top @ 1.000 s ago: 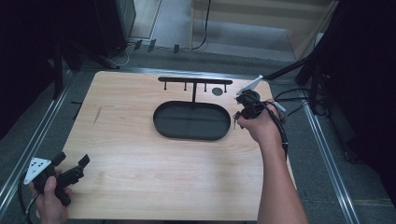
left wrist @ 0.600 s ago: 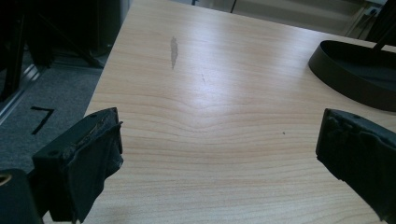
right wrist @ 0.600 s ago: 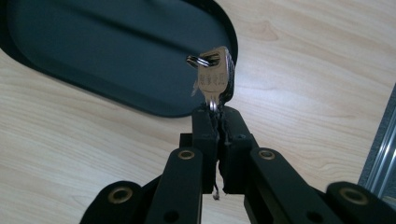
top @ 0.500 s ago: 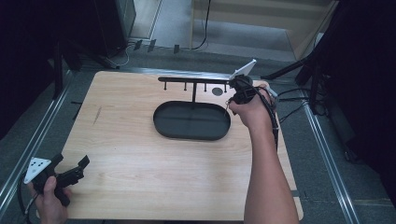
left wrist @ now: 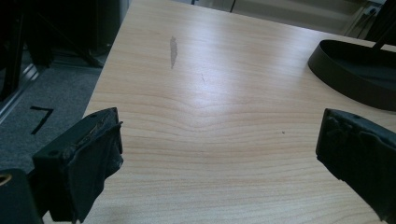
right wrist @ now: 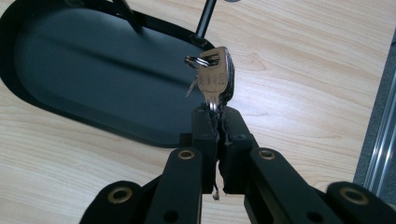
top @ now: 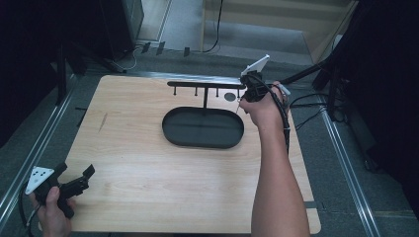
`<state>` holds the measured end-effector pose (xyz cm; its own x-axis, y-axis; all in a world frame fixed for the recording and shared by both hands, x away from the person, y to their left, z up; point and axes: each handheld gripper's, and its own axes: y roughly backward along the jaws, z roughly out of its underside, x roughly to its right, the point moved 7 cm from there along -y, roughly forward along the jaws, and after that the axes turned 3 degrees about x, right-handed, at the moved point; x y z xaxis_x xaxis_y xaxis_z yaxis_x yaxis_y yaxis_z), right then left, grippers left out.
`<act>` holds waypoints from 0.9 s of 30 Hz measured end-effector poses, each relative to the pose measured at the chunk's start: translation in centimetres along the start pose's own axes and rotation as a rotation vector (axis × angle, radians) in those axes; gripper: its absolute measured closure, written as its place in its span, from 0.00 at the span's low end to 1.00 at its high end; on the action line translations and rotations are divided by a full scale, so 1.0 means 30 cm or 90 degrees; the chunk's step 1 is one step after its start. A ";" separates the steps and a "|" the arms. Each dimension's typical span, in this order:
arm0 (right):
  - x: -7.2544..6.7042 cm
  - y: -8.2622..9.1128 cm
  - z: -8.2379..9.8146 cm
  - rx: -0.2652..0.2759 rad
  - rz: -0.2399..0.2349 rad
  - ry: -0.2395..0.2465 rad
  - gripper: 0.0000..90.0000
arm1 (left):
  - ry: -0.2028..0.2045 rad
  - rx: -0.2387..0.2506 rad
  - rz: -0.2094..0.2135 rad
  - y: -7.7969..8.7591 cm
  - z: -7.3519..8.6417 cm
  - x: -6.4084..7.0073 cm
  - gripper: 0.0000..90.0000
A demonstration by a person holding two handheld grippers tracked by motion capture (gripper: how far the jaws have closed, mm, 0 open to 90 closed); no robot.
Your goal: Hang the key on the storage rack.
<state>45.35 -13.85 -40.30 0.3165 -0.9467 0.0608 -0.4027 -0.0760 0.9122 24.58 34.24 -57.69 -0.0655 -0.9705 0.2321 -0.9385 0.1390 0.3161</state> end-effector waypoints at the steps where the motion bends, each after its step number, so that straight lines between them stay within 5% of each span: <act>1: 0.000 0.000 0.000 0.000 0.000 0.000 0.96 | 0.000 0.000 0.000 0.000 0.000 0.000 0.01; 27: 0.011 -0.013 -0.036 0.023 -0.014 -0.034 0.95 | 0.003 -0.003 0.007 -0.001 0.001 0.001 0.01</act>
<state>46.53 -13.78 -40.19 0.2798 -0.9599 0.0188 -0.4278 -0.1071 0.8975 24.60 34.20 -57.73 -0.0744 -0.9678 0.2404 -0.9360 0.1509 0.3180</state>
